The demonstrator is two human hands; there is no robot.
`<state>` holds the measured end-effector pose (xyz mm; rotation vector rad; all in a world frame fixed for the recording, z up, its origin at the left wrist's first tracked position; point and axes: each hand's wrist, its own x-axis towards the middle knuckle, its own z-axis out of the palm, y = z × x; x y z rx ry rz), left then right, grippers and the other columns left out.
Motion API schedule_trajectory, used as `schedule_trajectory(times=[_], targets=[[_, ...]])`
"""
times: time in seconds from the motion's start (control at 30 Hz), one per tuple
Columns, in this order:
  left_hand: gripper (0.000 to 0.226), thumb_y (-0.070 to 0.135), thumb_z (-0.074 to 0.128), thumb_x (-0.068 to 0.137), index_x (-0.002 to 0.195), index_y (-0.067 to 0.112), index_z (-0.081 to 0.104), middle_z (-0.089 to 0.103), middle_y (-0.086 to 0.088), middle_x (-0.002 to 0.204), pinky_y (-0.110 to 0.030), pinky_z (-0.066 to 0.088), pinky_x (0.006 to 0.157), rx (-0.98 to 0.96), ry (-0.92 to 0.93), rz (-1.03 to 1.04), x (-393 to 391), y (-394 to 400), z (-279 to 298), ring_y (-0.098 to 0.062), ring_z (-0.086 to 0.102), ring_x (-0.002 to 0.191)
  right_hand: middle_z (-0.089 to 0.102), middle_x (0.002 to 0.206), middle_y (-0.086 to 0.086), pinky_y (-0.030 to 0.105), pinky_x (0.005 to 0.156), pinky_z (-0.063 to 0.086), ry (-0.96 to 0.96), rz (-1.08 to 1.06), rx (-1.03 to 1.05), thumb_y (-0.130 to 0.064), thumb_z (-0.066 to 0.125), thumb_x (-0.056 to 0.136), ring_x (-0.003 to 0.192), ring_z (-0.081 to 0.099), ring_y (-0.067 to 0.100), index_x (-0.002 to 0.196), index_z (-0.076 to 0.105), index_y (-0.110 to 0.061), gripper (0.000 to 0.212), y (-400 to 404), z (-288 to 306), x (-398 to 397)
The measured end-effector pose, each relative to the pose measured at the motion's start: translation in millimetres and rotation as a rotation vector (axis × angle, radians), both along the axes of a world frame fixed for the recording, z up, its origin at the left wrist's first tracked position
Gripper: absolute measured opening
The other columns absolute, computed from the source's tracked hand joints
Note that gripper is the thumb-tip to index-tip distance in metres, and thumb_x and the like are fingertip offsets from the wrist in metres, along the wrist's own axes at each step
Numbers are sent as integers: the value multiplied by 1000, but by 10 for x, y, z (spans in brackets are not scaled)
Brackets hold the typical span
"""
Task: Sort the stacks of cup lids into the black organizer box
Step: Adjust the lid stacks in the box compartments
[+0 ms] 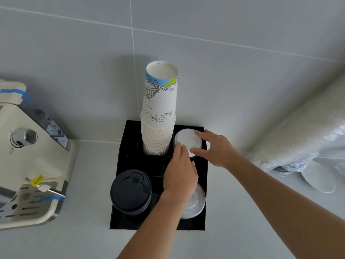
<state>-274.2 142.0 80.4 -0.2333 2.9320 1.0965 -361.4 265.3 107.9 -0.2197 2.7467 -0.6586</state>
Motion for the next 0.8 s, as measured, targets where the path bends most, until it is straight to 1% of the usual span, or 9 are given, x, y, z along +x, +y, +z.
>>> schedule_trajectory(times=[0.07,0.13,0.23,0.3,0.37,0.4,0.53,0.63,0.8], targets=[[58,26,44,100,151,9,22,8,-2,164,-28,40,98,0,-14,-7,0,5,1,-25,51,128,27,164,-3,29,110,36,1,21,25,-51,73,81,139,44,19,149,39,-41,76,32,-14,-2],[59,26,44,100,151,9,21,7,-3,164,-27,40,97,4,-18,-10,-6,15,-2,-25,50,128,30,163,-3,33,113,35,11,12,32,-51,74,80,139,44,20,149,39,-41,77,38,-27,4],[60,25,46,99,151,7,21,9,-6,164,-28,41,97,2,-21,-14,-16,8,-5,-26,50,128,35,161,-1,34,114,34,46,-6,34,-52,74,80,143,39,20,149,41,-37,78,0,-53,41],[58,24,47,98,149,7,24,10,-5,164,-30,43,93,2,-28,-11,-26,3,8,-28,54,123,45,154,-1,30,108,38,68,0,40,-52,73,81,138,44,20,149,42,-33,77,-18,-63,68],[55,24,48,98,146,8,27,11,-4,163,-31,45,90,-7,-30,-9,-35,-2,25,-29,57,119,55,143,-1,28,98,43,87,8,41,-52,73,81,125,52,20,148,45,-29,76,-28,-63,72],[54,24,48,98,145,8,28,12,-4,163,-31,45,89,-8,-29,-10,-40,-2,28,-29,58,118,58,139,-1,28,97,43,89,11,41,-51,74,81,122,54,20,147,46,-28,75,-28,-60,67],[48,23,50,97,139,8,34,19,-3,160,-34,47,85,-6,-36,-5,-65,-9,32,-31,60,113,57,141,0,28,101,39,83,35,49,-47,75,82,129,50,21,146,48,-25,74,-17,-38,28],[47,23,51,96,138,8,35,19,-3,160,-35,47,85,-12,-45,-11,-73,-14,37,-32,60,112,56,142,1,28,102,38,83,40,47,-46,74,83,131,49,22,147,47,-25,73,-16,-44,25],[61,26,51,96,148,7,25,11,-2,163,-35,46,93,24,-83,-35,-71,-13,55,-29,54,122,55,142,-1,28,103,37,92,55,68,-48,71,85,131,49,19,149,43,-25,74,-13,-71,35]])
